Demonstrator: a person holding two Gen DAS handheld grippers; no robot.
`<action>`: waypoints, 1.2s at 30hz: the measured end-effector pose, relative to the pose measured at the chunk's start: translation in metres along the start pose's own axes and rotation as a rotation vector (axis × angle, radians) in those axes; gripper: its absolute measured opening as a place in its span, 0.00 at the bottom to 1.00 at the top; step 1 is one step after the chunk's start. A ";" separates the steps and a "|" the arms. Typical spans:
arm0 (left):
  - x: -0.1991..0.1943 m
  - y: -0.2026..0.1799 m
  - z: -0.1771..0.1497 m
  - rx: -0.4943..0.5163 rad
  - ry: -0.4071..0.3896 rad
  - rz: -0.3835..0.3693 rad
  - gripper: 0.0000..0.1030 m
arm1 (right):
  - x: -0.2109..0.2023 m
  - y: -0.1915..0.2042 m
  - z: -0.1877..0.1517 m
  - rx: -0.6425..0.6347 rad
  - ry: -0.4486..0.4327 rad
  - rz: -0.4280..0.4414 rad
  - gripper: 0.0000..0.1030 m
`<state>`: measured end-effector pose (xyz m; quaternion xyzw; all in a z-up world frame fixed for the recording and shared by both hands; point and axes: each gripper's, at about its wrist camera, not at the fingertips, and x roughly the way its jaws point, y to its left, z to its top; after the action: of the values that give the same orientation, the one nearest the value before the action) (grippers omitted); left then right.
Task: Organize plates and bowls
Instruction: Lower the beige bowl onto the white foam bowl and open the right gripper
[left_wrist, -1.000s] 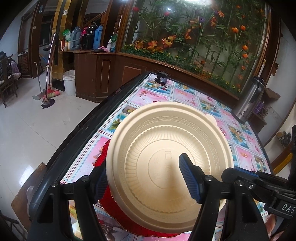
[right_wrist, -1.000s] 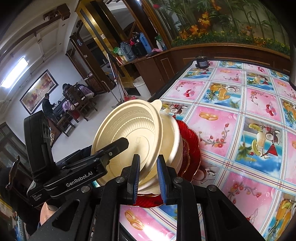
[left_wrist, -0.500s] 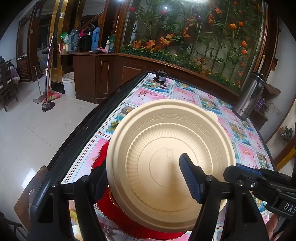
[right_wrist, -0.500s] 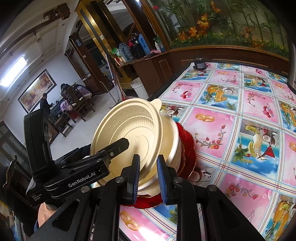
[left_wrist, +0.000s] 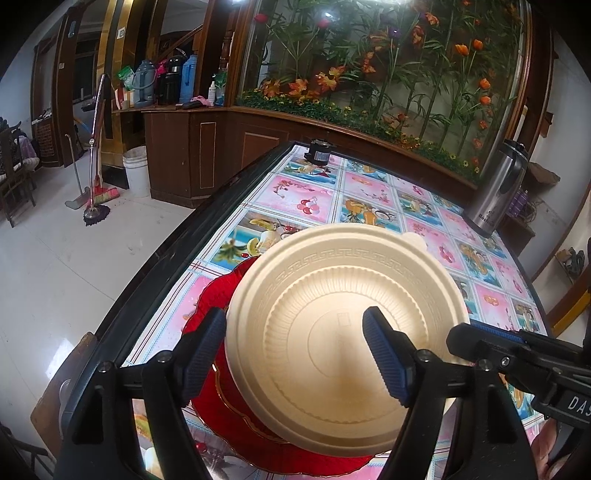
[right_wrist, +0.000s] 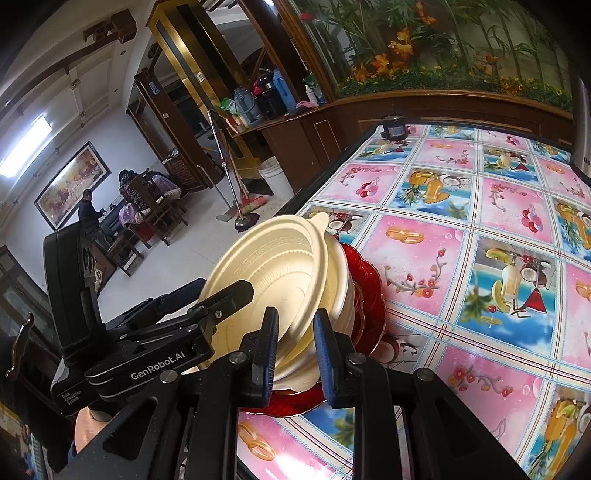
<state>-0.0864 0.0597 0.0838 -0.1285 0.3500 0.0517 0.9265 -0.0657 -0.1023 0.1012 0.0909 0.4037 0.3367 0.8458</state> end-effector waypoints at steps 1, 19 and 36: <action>0.000 0.000 0.000 0.000 0.000 -0.001 0.73 | 0.000 0.000 0.000 0.000 0.000 0.001 0.23; -0.007 -0.002 0.000 0.030 -0.020 0.029 0.74 | 0.004 0.000 -0.004 0.001 0.007 -0.009 0.23; -0.009 -0.005 0.001 0.033 -0.023 0.027 0.75 | 0.002 0.001 -0.005 -0.018 0.015 -0.008 0.33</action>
<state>-0.0917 0.0555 0.0913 -0.1078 0.3421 0.0599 0.9315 -0.0687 -0.1004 0.0974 0.0792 0.4073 0.3376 0.8449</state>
